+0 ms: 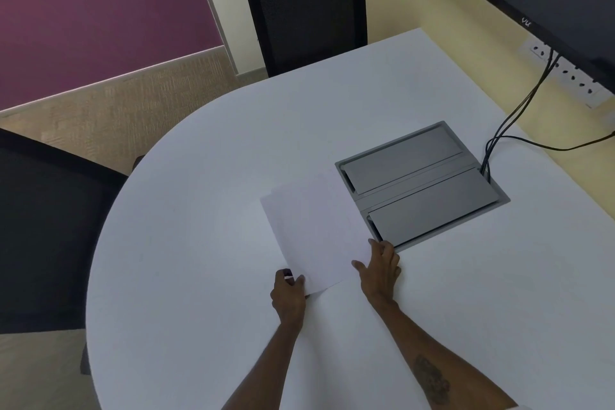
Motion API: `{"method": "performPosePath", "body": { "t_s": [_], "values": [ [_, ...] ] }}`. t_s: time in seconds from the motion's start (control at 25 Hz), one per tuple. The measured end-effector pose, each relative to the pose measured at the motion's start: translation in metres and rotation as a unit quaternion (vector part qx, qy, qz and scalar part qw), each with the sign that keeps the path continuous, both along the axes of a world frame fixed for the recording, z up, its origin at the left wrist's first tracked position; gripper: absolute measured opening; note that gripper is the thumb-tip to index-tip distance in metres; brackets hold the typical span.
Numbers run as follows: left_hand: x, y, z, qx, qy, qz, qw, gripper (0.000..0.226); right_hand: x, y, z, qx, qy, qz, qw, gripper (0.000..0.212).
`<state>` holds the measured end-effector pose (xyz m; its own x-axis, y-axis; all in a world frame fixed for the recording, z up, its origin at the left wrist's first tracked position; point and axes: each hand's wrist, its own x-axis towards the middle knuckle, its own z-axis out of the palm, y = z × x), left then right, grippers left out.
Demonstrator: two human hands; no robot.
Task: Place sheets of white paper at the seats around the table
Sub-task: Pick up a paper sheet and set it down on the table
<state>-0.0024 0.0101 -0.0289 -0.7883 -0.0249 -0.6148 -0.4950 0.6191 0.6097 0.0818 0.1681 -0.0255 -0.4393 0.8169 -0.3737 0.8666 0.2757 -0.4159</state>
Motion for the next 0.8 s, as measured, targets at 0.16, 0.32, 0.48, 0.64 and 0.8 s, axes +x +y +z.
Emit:
{"method": "performPosePath", "body": {
  "t_s": [0.16,0.32,0.48,0.64,0.8],
  "values": [
    [0.002,-0.005,0.003,0.015,-0.019,0.014,1.0,0.029,0.003,-0.006,0.0,-0.078,0.076,-0.049,0.993,0.061],
    [0.001,-0.01,0.008,0.035,-0.05,0.035,0.998,0.035,0.005,-0.013,0.006,-0.157,0.162,-0.156,0.962,0.057],
    [0.0,-0.012,0.016,0.041,-0.073,0.037,0.996,0.035,0.007,-0.022,0.012,-0.147,0.133,-0.174,0.965,0.054],
    [-0.002,-0.019,0.018,0.064,-0.085,0.033,0.994,0.035,0.013,-0.03,0.015,-0.13,0.072,-0.214,0.965,0.054],
    [-0.005,-0.024,0.023,0.048,-0.077,-0.003,0.996,0.032,0.018,-0.028,0.018,-0.187,0.15,-0.275,0.931,0.042]
  ]
}}
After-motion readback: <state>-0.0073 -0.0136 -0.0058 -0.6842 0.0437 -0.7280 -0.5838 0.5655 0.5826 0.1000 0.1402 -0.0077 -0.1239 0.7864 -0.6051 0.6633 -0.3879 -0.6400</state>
